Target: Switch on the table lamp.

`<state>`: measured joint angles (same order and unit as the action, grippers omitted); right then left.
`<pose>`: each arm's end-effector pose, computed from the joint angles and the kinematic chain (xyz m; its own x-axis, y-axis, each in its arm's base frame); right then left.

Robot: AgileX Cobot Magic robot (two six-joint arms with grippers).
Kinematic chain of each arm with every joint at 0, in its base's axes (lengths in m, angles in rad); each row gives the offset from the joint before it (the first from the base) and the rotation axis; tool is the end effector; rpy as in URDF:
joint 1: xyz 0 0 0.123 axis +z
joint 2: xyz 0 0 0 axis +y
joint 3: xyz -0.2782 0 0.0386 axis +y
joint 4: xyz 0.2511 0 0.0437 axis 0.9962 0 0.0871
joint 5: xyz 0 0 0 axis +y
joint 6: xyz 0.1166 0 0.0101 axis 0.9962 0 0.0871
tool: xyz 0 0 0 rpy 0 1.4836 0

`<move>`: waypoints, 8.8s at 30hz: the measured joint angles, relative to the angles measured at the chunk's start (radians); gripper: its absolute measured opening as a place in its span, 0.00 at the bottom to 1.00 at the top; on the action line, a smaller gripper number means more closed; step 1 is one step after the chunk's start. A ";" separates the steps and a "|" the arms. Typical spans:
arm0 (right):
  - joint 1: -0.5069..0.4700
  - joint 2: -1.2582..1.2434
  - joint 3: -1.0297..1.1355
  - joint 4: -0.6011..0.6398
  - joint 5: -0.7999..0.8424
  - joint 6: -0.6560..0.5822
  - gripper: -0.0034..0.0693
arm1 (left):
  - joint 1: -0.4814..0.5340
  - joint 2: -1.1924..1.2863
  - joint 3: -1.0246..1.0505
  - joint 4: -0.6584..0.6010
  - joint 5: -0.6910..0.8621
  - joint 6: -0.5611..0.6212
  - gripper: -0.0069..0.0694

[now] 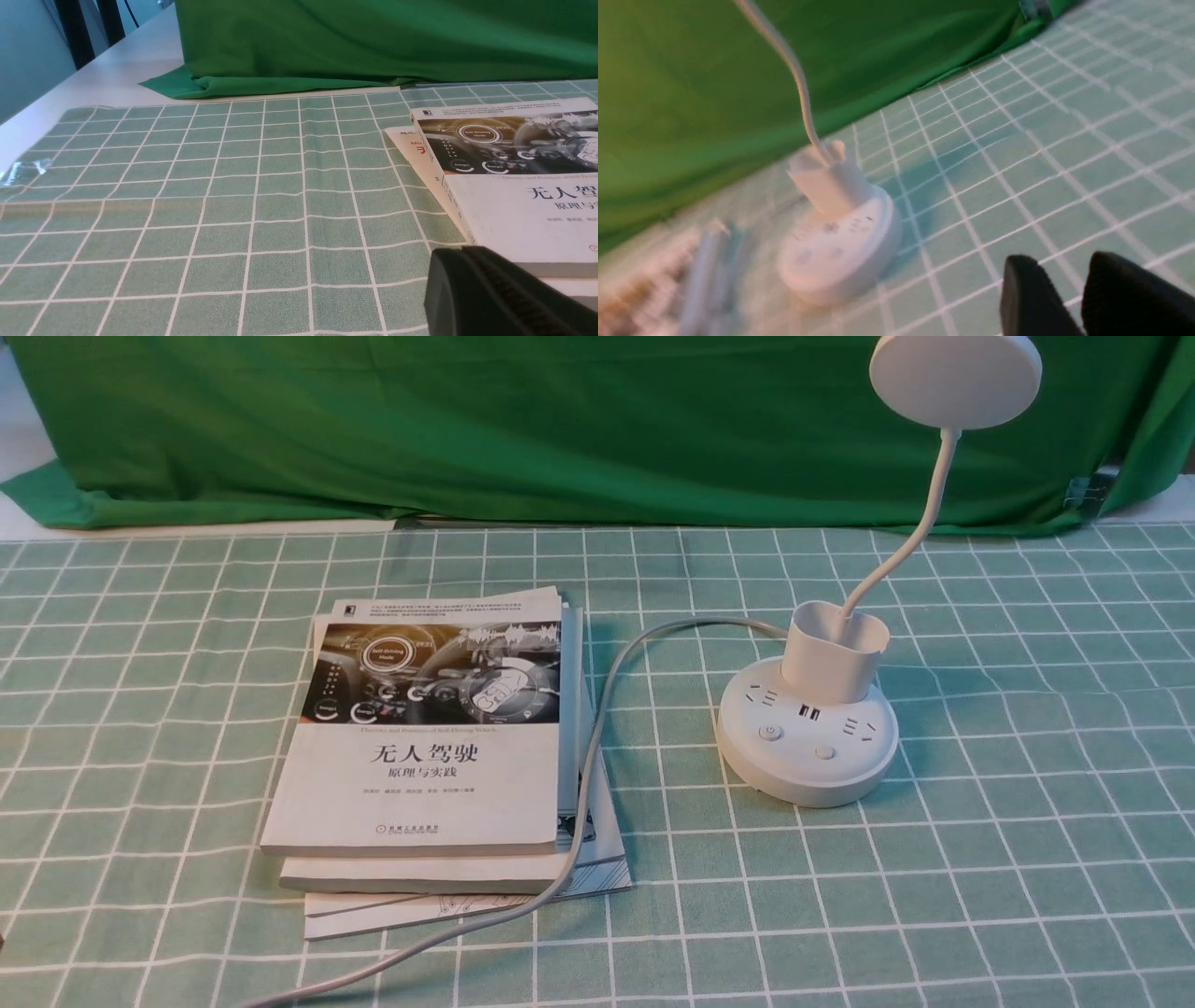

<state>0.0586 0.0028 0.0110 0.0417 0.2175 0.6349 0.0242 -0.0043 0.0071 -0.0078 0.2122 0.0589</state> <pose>0.0892 0.0063 0.1857 -0.1539 0.6174 -0.7714 0.0369 0.7838 0.6199 0.0889 0.0020 0.1884 -0.1284 0.0482 -0.9906 -0.0160 0.9986 0.0506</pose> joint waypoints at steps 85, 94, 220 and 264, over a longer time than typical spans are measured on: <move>0.352 1.819 -1.089 0.093 0.107 -0.882 0.09 | 0.000 0.000 0.000 0.000 0.000 0.000 0.12; 0.352 1.820 -1.089 0.093 0.096 -0.882 0.09 | 0.000 0.000 0.000 0.001 0.000 0.000 0.12; -0.064 0.019 -0.009 -0.091 -0.042 -0.526 0.23 | 0.000 0.000 0.000 0.002 0.000 0.000 0.12; -0.044 0.000 0.000 -0.101 -0.006 -0.521 0.33 | 0.000 0.000 0.000 0.002 0.000 0.000 0.12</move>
<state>0.0142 0.0028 0.0107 -0.0588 0.2111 0.1139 0.0242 -0.0043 0.0071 -0.0058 0.2122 0.0589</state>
